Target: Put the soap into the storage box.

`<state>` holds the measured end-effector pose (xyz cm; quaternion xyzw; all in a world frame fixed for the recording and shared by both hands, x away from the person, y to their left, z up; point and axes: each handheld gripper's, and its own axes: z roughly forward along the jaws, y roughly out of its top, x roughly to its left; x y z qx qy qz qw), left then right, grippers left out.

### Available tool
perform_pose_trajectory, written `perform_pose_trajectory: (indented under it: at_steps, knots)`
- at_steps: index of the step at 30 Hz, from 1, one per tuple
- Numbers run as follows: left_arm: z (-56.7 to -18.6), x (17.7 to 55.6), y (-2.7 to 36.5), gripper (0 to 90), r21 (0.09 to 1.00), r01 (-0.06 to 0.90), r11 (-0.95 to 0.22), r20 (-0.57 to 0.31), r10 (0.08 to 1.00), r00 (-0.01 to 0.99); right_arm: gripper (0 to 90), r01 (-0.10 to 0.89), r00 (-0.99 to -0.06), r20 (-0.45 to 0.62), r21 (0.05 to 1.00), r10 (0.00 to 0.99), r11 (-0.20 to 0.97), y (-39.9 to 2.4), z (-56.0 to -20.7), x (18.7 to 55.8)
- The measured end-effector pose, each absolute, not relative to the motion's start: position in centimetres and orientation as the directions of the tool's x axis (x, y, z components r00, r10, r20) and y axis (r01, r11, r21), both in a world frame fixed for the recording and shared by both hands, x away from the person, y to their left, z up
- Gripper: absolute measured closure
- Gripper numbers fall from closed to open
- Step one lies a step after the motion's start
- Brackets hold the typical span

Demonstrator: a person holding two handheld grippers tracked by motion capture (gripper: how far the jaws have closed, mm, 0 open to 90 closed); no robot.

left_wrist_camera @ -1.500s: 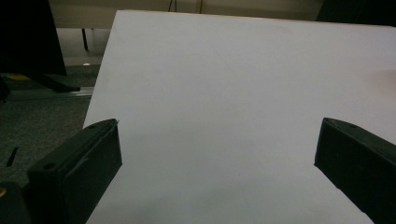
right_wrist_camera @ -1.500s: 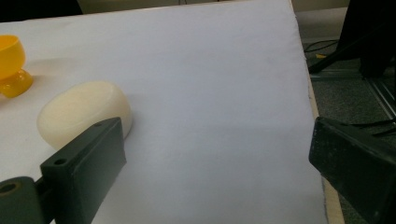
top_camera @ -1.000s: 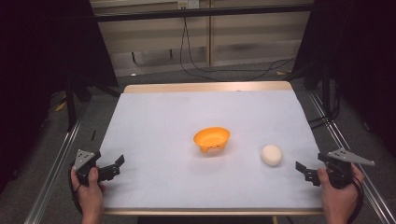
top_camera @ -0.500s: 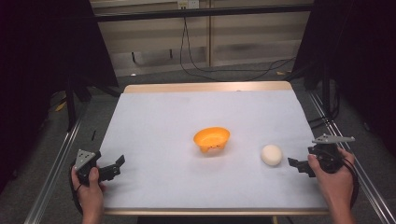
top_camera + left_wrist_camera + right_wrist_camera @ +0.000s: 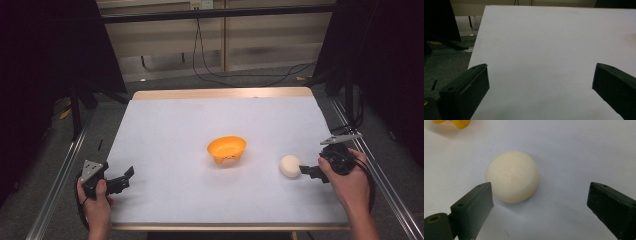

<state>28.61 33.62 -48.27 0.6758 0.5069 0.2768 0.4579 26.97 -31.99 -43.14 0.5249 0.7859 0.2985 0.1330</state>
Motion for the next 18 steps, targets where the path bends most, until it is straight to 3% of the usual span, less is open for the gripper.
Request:
perform_pose_trajectory:
  at_steps: [18]
  knots:
    - [-48.3, 28.6, 33.7, 0.8, 0.901, 0.429, -0.062, -0.092, 0.940, 0.328, 7.6, 0.779, -0.443, 0.107, 0.538, 0.890, 0.322, -29.0, -43.8, 29.1]
